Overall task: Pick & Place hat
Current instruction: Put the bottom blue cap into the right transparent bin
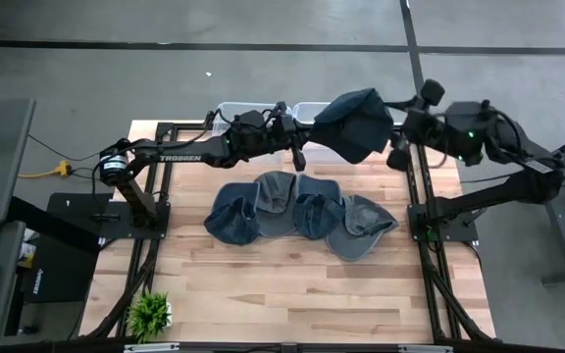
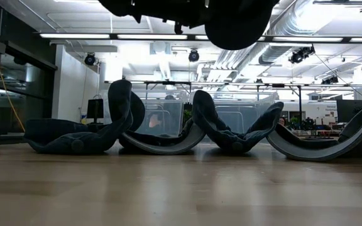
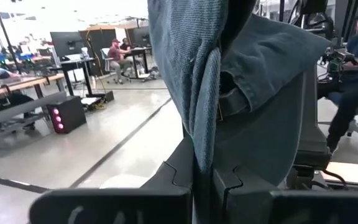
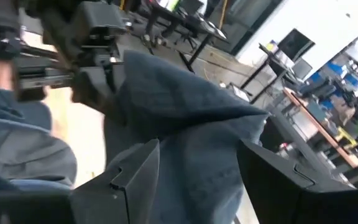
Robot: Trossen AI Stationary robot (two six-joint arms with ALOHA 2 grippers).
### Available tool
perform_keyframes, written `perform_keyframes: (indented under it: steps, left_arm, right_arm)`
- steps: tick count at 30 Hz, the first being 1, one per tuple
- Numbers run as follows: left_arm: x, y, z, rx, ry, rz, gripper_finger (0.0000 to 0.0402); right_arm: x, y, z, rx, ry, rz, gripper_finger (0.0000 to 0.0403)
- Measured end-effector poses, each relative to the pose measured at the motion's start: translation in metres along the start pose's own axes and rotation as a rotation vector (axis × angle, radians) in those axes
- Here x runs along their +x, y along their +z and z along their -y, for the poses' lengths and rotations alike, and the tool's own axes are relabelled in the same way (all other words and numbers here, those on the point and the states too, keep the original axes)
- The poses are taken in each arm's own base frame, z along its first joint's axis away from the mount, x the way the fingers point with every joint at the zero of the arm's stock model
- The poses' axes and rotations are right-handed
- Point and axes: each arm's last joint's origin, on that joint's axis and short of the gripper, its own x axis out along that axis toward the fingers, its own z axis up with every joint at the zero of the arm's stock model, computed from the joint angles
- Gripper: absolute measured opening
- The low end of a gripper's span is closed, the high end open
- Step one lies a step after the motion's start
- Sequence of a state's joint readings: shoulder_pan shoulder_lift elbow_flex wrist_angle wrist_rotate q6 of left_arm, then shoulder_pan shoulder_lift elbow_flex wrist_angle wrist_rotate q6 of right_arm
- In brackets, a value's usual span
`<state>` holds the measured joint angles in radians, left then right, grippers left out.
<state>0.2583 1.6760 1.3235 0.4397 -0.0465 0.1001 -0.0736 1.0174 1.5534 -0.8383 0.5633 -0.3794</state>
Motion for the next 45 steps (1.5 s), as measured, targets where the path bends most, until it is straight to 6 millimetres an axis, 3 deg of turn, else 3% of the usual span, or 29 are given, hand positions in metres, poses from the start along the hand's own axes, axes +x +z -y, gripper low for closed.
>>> perform_keyframes:
  steps: [7, 13, 24, 30, 36, 42, 45]
  left_arm:
    - [0.0, -0.001, 0.001, 0.008, 0.001, -0.013, 0.0002]
    - [0.0, -0.004, 0.001, 0.045, 0.005, -0.039, 0.0002]
    - [0.0, -0.006, 0.001, 0.062, -0.001, -0.064, 0.0002]
    - [0.0, -0.008, 0.002, 0.079, -0.004, -0.085, 0.0002]
    - [0.0, -0.009, 0.002, 0.084, -0.004, -0.094, 0.0002]
    - [-0.001, -0.009, 0.002, 0.084, -0.005, -0.1, 0.0002]
    - [-0.001, -0.009, 0.002, 0.084, -0.002, -0.1, 0.0012]
  right_arm:
    - [0.022, 0.006, 0.02, 0.026, -0.119, -0.102, 0.0211]
    - [0.031, 0.005, 0.036, 0.086, -0.019, -0.137, 0.0211]
    - [0.074, -0.01, 0.037, 0.134, 0.152, -0.259, 0.0211]
    - [0.085, -0.014, 0.034, 0.134, 0.197, -0.296, 0.0202]
    - [0.084, -0.014, 0.034, 0.137, 0.198, -0.298, 0.0144]
    - [0.084, -0.015, 0.033, 0.138, 0.202, -0.307, 0.0022]
    - [0.084, -0.015, 0.033, 0.16, 0.199, -0.309, 0.0012]
